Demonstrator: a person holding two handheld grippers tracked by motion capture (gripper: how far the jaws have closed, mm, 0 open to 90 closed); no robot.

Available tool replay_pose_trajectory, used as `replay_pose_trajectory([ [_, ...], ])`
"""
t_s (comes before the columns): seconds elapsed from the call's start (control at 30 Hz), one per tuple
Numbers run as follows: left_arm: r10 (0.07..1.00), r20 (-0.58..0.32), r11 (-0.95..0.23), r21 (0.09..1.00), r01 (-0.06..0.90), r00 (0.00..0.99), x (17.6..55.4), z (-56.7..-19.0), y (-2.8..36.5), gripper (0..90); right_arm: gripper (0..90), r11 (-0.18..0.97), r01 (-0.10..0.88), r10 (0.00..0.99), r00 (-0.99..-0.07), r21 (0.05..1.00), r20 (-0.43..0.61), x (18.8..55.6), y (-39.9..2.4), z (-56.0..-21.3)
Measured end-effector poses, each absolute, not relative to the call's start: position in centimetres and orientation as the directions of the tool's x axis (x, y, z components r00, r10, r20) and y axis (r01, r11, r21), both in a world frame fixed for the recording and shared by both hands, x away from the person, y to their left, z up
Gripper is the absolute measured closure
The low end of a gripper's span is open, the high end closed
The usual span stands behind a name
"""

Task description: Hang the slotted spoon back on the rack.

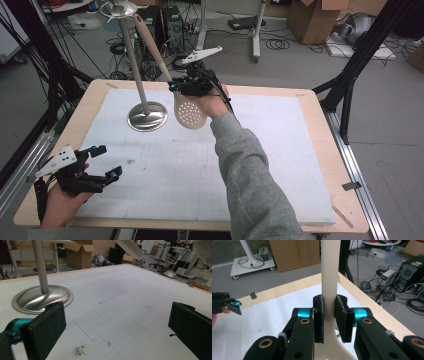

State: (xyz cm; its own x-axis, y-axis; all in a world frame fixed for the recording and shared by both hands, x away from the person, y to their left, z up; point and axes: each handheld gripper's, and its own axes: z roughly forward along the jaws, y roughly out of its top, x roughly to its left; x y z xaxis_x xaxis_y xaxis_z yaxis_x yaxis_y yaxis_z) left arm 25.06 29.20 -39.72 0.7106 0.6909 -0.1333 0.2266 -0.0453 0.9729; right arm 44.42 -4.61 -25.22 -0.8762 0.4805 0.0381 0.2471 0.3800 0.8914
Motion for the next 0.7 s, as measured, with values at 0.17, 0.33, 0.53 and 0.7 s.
replay_pose_trajectory([
  [0.17, 0.692, -0.133, -0.045, 0.973, 0.226, 0.709, 24.9, -39.7, 29.3, 1.8, 78.2, 0.379, 0.25, 0.485, -0.874, 0.891, 0.039, 44.7, -3.8, -25.6],
  [0.33, 0.695, -0.131, -0.042, 0.974, 0.222, 0.707, 24.7, -39.5, 29.5, 1.8, 78.1, 0.374, 0.255, 0.49, -0.871, 0.892, 0.043, 45.0, -2.9, -25.8],
  [0.53, 0.696, -0.134, -0.039, 0.974, 0.224, 0.705, 24.6, -39.6, 29.6, 1.8, 78.1, 0.374, 0.261, 0.499, -0.865, 0.89, 0.043, 45.3, -2.1, -26.0],
  [0.7, 0.7, -0.129, -0.042, 0.974, 0.221, 0.702, 24.5, -39.6, 29.8, 1.8, 78.1, 0.371, 0.266, 0.501, -0.864, 0.89, 0.049, 45.6, -1.3, -26.3],
])
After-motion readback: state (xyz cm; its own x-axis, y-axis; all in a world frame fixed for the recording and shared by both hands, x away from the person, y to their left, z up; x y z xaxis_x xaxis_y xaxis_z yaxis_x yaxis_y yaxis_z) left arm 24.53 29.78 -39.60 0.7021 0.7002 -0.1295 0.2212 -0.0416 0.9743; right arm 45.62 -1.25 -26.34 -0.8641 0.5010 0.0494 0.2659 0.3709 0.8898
